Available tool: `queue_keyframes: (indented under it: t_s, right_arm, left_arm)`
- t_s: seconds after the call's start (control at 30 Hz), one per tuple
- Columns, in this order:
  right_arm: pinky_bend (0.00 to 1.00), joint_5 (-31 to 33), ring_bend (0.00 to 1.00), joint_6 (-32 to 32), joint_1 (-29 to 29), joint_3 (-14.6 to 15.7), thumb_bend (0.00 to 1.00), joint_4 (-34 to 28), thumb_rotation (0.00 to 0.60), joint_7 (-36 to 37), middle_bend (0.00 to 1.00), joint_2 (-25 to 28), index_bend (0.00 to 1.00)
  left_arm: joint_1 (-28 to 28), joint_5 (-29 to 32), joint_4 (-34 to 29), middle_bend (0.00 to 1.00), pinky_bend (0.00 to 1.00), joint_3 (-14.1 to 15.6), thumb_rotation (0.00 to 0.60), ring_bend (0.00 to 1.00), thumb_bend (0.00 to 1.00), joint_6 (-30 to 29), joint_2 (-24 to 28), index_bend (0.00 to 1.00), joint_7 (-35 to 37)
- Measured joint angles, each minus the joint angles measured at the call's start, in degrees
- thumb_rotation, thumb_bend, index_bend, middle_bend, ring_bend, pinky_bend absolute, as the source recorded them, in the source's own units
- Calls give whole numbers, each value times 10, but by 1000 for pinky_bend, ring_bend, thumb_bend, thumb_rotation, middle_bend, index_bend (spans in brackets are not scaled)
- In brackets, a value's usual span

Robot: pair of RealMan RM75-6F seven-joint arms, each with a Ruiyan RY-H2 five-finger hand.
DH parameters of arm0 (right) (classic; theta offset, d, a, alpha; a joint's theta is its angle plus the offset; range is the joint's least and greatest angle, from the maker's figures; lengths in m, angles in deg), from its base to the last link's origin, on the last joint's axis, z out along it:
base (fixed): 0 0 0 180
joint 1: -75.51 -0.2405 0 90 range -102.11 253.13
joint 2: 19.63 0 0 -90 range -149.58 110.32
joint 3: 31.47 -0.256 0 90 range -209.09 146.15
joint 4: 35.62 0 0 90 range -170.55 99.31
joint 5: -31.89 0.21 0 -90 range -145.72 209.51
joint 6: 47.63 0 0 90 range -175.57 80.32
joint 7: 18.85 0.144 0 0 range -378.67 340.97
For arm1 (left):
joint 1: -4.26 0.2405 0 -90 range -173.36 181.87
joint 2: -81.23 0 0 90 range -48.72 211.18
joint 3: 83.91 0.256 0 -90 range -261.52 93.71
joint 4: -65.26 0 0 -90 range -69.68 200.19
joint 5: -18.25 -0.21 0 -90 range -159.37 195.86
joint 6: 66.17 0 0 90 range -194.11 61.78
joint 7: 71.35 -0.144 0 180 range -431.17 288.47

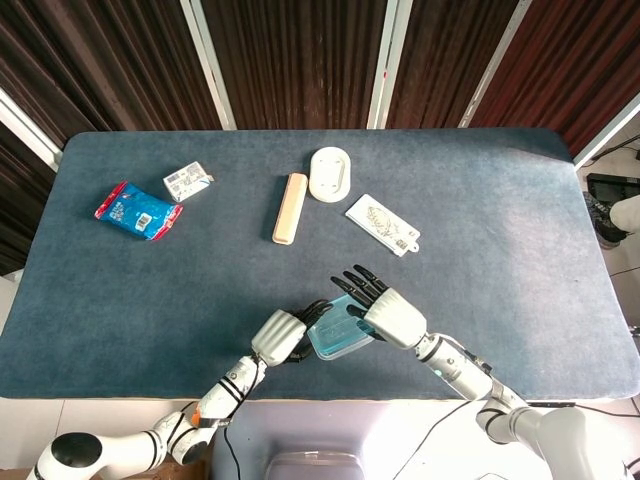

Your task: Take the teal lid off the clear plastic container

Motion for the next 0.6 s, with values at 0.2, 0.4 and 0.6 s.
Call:
queue_keyframes:
  t_s: [0.2, 0.4, 0.6]
  right_arm:
    - [0, 2, 0, 4, 0, 1, 489, 3, 600, 0, 163, -9, 722]
    - [0, 9, 0, 18, 6, -2, 521, 4, 600, 2, 197, -18, 817]
    - [0, 16, 0, 21, 10, -4, 528, -5, 600, 9, 212, -17, 847]
  left_arm:
    - [1, 0, -1, 642, 598, 0, 600, 610, 399, -1, 1, 44, -1]
    - [1, -8, 5, 642, 597, 2, 600, 610, 400, -10, 0, 42, -9]
    - [0, -15, 15, 624, 575, 4, 600, 601, 400, -19, -5, 40, -14]
